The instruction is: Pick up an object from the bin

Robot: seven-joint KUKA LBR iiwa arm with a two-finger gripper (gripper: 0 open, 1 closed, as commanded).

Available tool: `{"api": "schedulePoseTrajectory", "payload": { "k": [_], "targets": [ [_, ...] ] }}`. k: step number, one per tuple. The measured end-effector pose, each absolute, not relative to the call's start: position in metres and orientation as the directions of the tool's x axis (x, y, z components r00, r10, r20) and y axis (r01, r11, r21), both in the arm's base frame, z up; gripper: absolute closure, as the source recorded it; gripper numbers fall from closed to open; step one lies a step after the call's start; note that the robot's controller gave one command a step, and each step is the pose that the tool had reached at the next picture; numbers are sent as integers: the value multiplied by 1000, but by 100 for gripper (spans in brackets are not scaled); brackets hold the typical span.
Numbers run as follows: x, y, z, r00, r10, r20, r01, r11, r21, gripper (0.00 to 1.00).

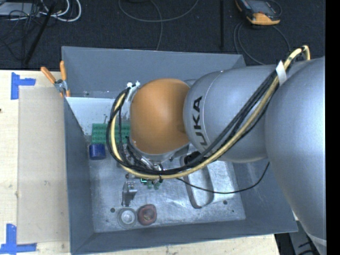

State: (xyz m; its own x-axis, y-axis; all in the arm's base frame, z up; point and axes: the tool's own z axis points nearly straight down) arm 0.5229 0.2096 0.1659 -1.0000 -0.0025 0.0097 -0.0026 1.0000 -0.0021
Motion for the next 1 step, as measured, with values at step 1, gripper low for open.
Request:
{"api": "schedulePoseTrajectory", "payload": {
  "k": [1],
  "targets": [
    [495,160,85,-987,-162,11,-162,987,-2,0]
  ]
}}
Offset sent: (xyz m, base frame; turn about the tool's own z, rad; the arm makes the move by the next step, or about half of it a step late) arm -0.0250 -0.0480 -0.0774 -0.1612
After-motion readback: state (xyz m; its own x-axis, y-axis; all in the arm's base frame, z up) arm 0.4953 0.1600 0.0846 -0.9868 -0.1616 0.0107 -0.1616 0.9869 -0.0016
